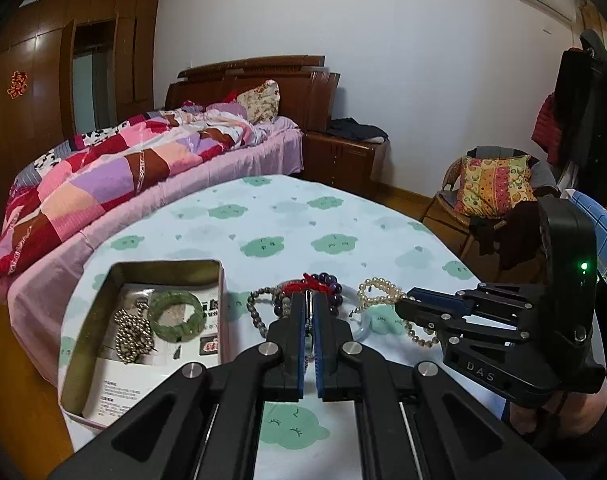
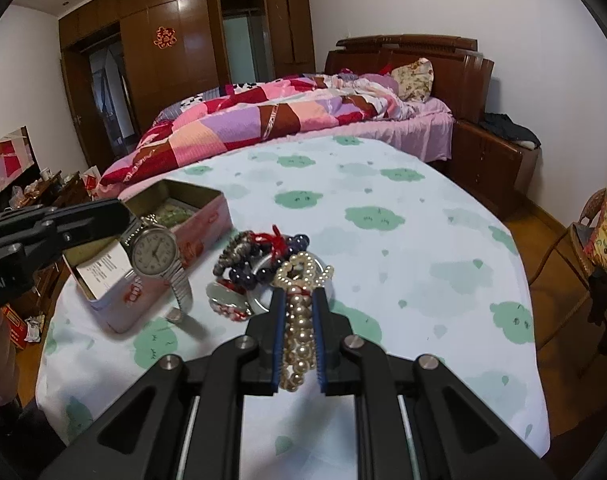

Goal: Organize jewelry
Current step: 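Grasp the silver wristwatch with the left tool while the right tool lifts the pearls, then carry the wristwatch and pearl necklace over the tin box with both tools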

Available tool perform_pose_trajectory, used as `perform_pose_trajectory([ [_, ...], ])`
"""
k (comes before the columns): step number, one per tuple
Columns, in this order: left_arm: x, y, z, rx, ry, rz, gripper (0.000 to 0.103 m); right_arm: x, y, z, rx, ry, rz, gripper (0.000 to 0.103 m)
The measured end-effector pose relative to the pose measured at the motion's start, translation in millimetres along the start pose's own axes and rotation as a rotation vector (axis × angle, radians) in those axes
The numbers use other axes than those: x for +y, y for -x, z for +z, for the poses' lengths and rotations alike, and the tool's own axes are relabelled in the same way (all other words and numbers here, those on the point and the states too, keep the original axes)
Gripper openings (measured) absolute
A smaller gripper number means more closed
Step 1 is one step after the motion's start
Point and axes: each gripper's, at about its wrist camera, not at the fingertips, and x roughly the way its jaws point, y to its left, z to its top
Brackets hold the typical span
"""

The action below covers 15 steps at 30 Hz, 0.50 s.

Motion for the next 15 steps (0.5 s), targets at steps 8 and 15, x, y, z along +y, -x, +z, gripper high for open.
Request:
perform_pose_trajectory([
  [8, 10, 17, 8, -0.042, 0.026, 0.011, 0.002, 5, 8, 6, -0.031, 0.006, 0.014, 0.015],
  [15, 21, 32, 15, -0.079, 0.054, 0.023, 0.002, 7, 20, 13, -0.071, 0.008, 0.024, 0.015],
])
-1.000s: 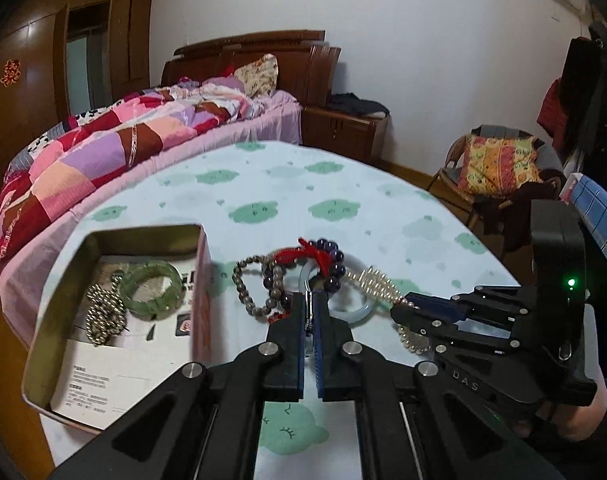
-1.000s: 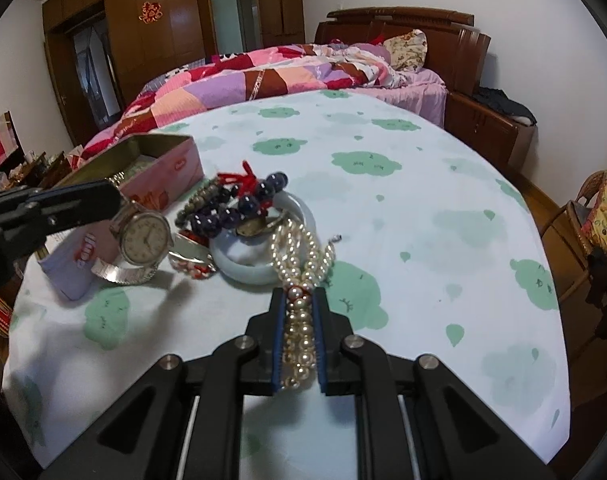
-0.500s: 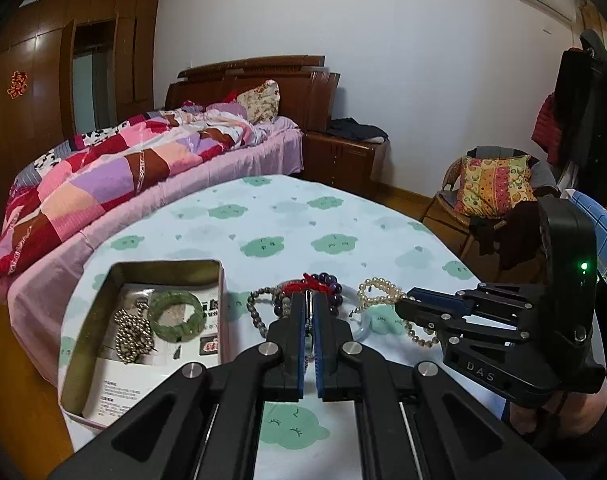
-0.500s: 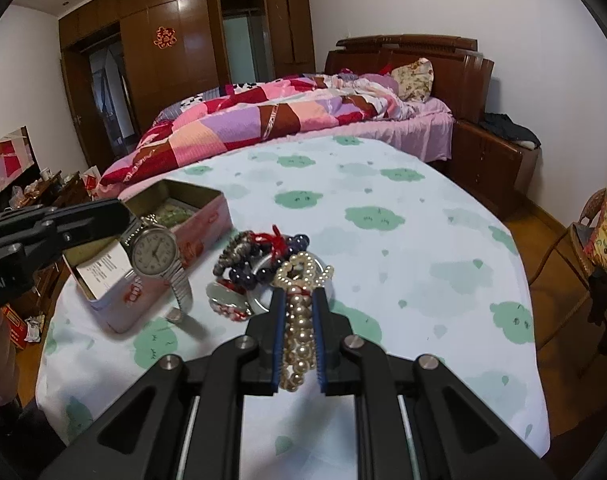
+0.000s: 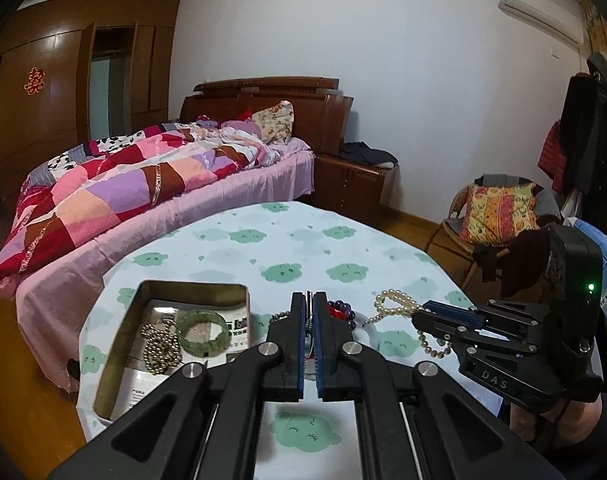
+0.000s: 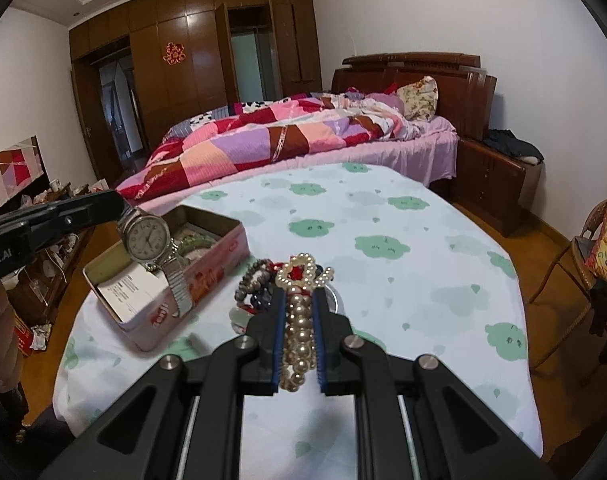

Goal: Organize jewelry
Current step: 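Carry the wristwatch and pearl necklace over the tin box with both tools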

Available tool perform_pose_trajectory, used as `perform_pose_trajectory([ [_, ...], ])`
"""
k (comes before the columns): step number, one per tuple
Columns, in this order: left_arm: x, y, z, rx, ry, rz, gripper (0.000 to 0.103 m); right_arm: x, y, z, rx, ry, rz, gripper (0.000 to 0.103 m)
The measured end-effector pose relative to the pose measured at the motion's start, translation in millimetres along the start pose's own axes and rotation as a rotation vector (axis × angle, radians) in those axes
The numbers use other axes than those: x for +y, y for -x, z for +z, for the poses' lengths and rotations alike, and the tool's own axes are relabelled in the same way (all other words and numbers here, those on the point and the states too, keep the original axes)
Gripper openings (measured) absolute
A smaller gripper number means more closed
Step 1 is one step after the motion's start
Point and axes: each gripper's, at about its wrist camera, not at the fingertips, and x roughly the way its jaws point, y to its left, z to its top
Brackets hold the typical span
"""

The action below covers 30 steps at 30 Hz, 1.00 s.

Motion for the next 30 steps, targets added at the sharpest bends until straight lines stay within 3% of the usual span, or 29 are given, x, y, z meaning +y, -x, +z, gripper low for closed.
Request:
perform_pose_trajectory([
  [19, 31, 22, 15, -0.052, 0.036, 0.094, 0.002, 26, 4, 19, -0.050, 0.038, 0.080, 0.015],
  [30, 52, 14, 9, -0.016, 0.065, 0.118, 0.002, 55, -8, 36, -0.062, 0.093, 0.148, 0.015],
])
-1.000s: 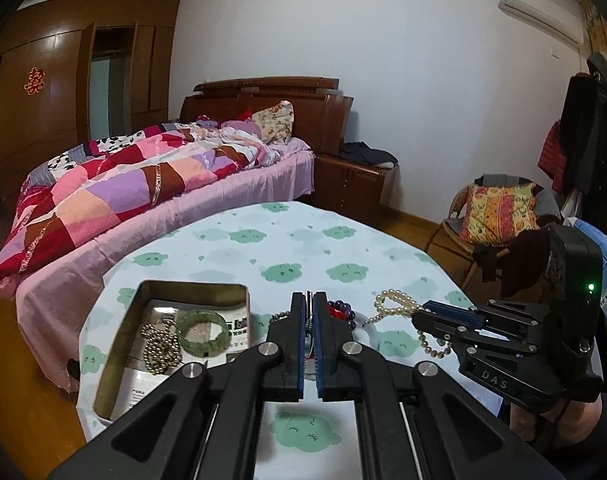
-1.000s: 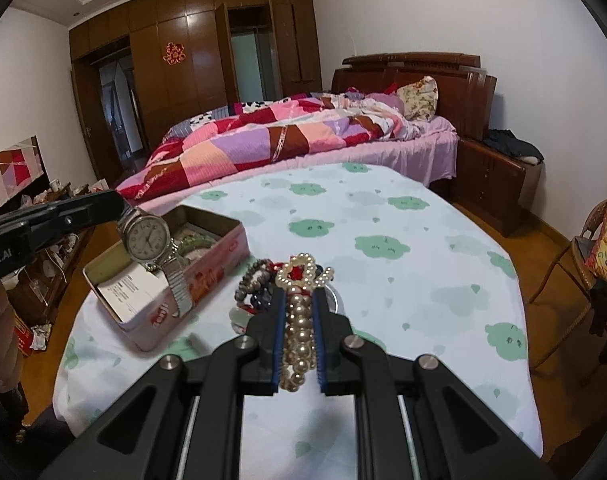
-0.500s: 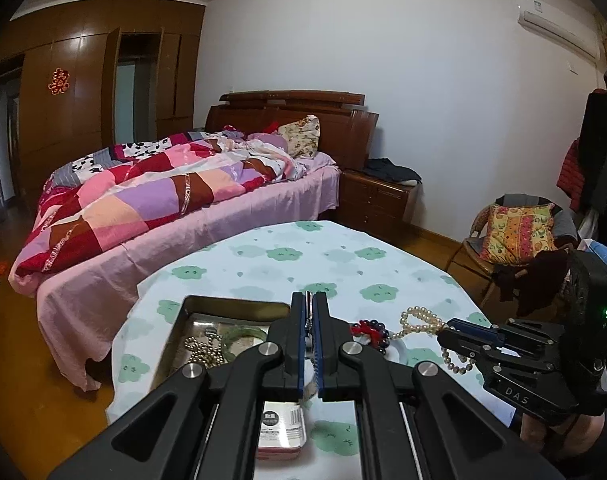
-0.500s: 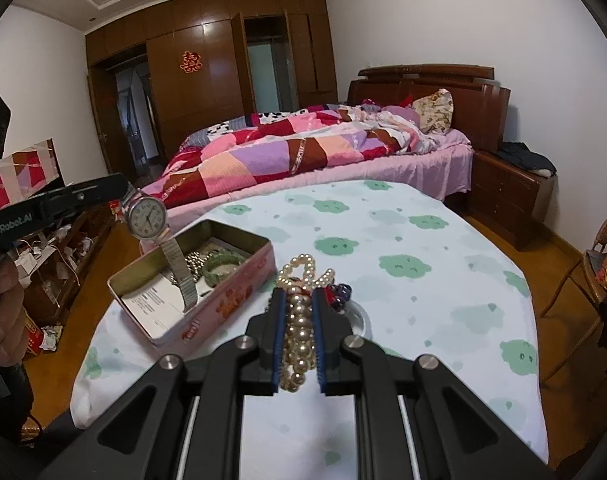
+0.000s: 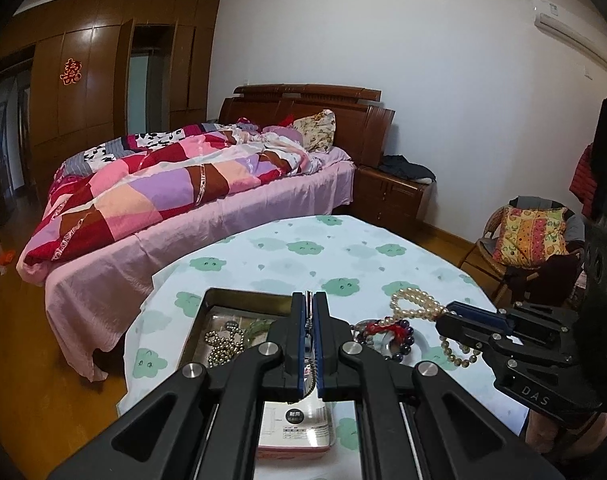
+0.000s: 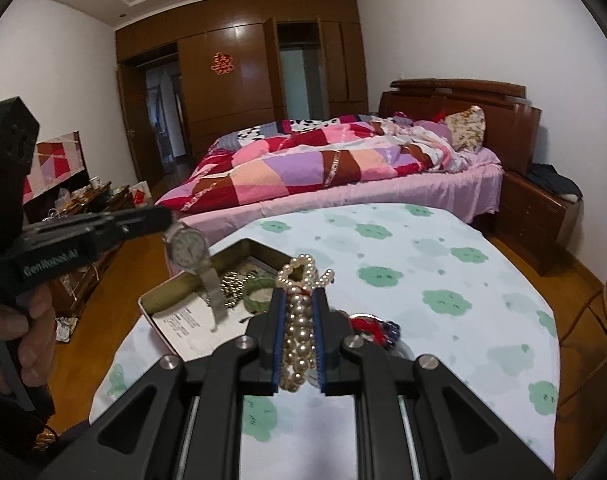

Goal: Organize jewelry
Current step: 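Carry the wristwatch and pearl necklace over the tin box with both tools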

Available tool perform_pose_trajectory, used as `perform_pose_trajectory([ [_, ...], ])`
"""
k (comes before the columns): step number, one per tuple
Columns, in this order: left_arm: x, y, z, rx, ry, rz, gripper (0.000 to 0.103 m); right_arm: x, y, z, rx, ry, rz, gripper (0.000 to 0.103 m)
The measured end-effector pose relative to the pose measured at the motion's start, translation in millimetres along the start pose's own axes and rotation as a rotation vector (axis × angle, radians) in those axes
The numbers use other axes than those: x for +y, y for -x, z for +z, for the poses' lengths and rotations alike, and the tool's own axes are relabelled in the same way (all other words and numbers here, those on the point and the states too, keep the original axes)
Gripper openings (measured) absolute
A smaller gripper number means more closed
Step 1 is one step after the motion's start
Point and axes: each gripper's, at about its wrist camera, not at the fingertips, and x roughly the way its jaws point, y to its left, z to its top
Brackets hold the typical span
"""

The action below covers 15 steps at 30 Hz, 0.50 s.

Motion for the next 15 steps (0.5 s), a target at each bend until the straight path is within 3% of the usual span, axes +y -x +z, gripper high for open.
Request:
perform_pose_trajectory([
  [15, 24, -18, -1, 0.033, 0.024, 0.028, 0.002, 25, -32, 17, 0.017, 0.040, 0.060, 0.015],
])
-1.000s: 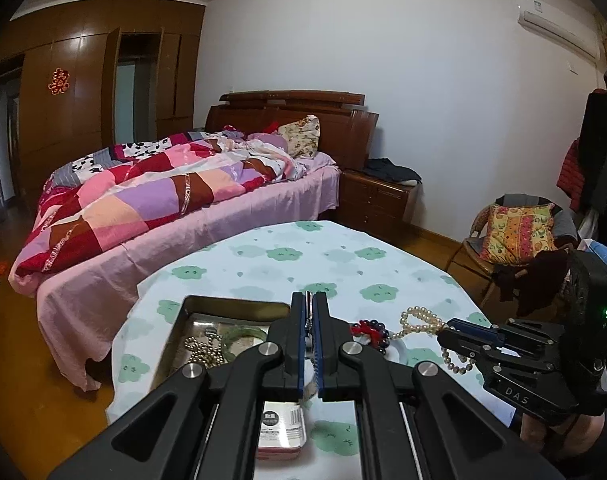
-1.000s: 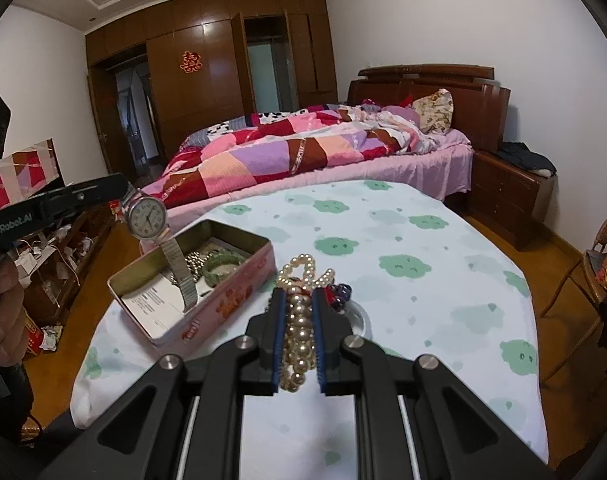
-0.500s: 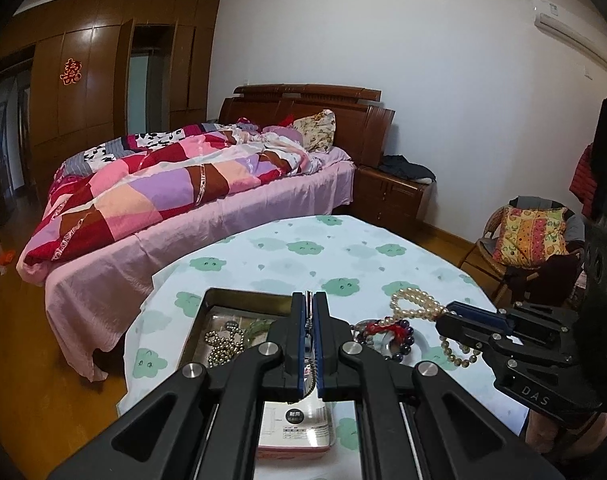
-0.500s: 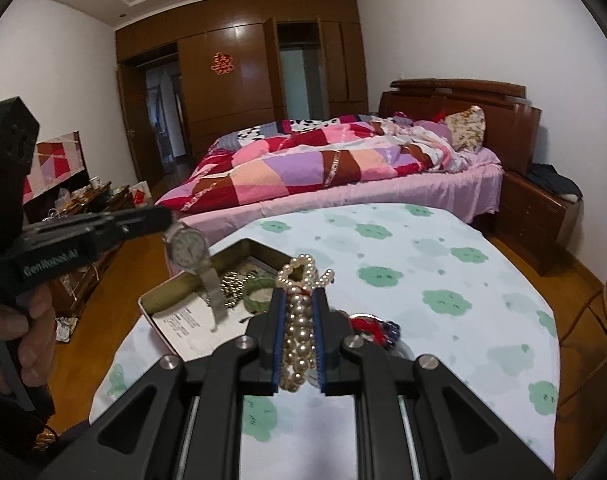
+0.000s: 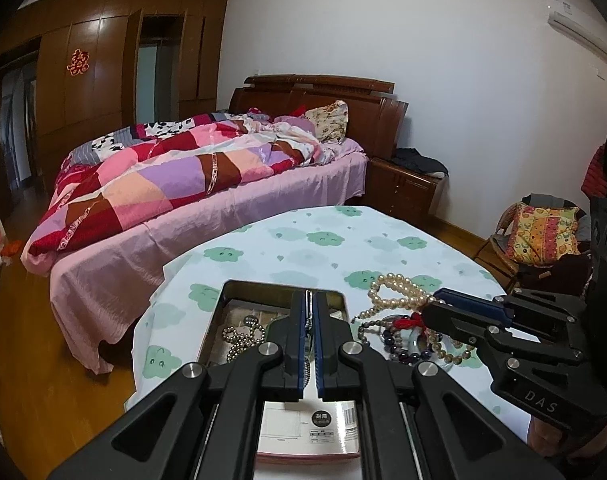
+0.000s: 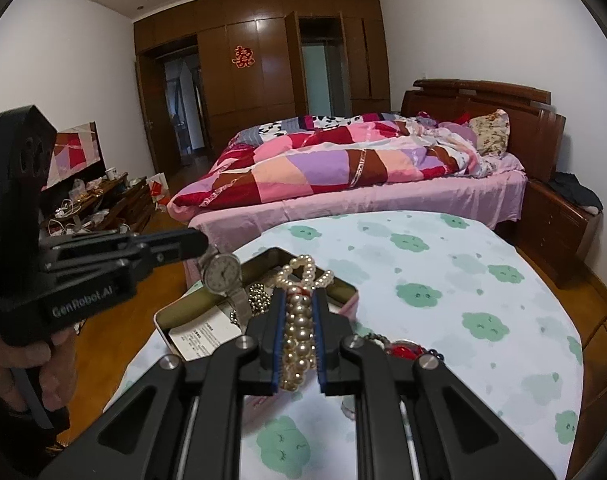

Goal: Organize jewelry
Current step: 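Carry the wristwatch and pearl necklace over the tin box with both tools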

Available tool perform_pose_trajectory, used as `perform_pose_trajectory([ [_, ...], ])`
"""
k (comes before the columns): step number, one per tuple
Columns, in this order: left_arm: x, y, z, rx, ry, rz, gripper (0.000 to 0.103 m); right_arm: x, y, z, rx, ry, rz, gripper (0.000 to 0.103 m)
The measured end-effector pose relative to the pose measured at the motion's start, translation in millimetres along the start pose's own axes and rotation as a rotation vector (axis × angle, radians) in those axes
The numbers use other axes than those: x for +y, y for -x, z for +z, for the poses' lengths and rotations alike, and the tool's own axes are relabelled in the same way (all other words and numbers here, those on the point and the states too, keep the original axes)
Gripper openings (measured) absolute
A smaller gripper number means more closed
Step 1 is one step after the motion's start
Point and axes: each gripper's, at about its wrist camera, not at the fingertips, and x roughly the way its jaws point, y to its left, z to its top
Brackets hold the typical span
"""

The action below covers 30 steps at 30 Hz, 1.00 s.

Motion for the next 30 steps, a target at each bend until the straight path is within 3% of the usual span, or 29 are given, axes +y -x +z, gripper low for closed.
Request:
perform_pose_trajectory([
  [13, 17, -19, -7, 0.036, 0.031, 0.019, 0.002, 14, -29, -3, 0.049, 0.036, 0.015, 0.015],
  [30, 35, -62, -33, 0.147, 0.054, 0.039, 0.002, 24, -73, -23, 0.136, 0.035, 0.036, 0.015],
])
